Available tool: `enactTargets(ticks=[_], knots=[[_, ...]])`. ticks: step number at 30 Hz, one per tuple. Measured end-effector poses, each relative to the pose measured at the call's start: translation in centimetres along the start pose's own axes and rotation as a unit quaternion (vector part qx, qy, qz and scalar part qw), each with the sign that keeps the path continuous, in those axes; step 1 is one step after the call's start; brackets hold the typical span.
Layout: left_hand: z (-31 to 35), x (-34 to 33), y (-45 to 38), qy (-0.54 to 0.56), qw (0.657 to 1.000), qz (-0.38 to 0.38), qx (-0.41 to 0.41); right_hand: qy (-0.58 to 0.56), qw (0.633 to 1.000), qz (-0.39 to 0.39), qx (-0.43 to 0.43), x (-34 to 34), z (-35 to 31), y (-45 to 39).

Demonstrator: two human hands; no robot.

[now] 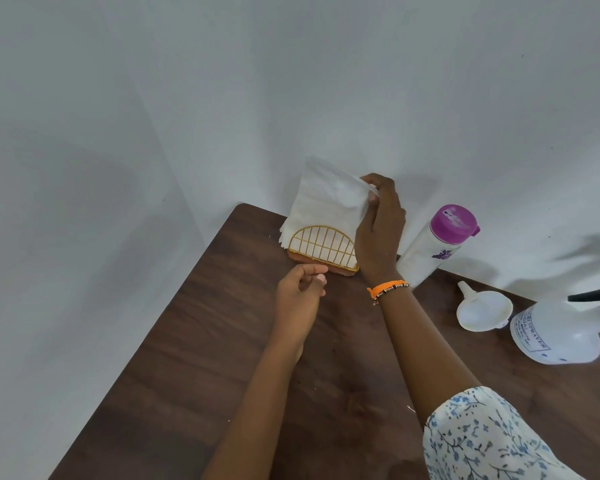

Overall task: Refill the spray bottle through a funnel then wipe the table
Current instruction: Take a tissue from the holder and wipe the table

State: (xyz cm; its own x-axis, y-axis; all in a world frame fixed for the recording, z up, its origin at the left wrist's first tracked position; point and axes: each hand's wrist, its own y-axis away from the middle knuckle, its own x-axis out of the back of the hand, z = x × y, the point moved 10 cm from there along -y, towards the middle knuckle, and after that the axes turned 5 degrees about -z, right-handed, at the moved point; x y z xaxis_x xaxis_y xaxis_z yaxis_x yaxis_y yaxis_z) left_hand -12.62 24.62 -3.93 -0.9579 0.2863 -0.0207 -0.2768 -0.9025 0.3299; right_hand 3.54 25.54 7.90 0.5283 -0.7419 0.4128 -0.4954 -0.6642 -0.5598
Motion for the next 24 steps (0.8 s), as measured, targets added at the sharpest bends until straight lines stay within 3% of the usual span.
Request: enactTargets(ticks=[4, 7, 12, 17, 20, 24], knots=[[0.5, 0.5, 0.6, 0.019, 1.000, 0.011, -0.015, -0.056, 0.996, 0.023, 0.059, 1.6, -2.9, 1.0], [0.7, 0.8, 1.6, 0.070, 0.997, 0.003, -0.036, -0.097, 0.995, 0.008, 0.039, 2.5, -4.1, 2.7], [-0.3, 1.2, 4.3, 0.166, 0.983, -0.056, -0.059, -0.174, 0.982, -0.045, -0.053, 3.2, -4.1, 8.2], [-4.8, 1.8, 8.3, 0.134, 0.989, -0.056, 0.033, -0.231, 0.940, -0.117, -0.224, 2.5, -1.6, 15.0], [-7.6, 2.2, 10.8, 0.119, 0.987, -0.055, 0.089, -0.197, 0.925, -0.206, -0.249, 1.7, -0.5, 18.7], [-9.8, 4.2, 13.0, 0.102, 0.985, 0.006, 0.136, -0.121, 0.896, -0.388, -0.180, 0.5, -1.3, 23.5]])
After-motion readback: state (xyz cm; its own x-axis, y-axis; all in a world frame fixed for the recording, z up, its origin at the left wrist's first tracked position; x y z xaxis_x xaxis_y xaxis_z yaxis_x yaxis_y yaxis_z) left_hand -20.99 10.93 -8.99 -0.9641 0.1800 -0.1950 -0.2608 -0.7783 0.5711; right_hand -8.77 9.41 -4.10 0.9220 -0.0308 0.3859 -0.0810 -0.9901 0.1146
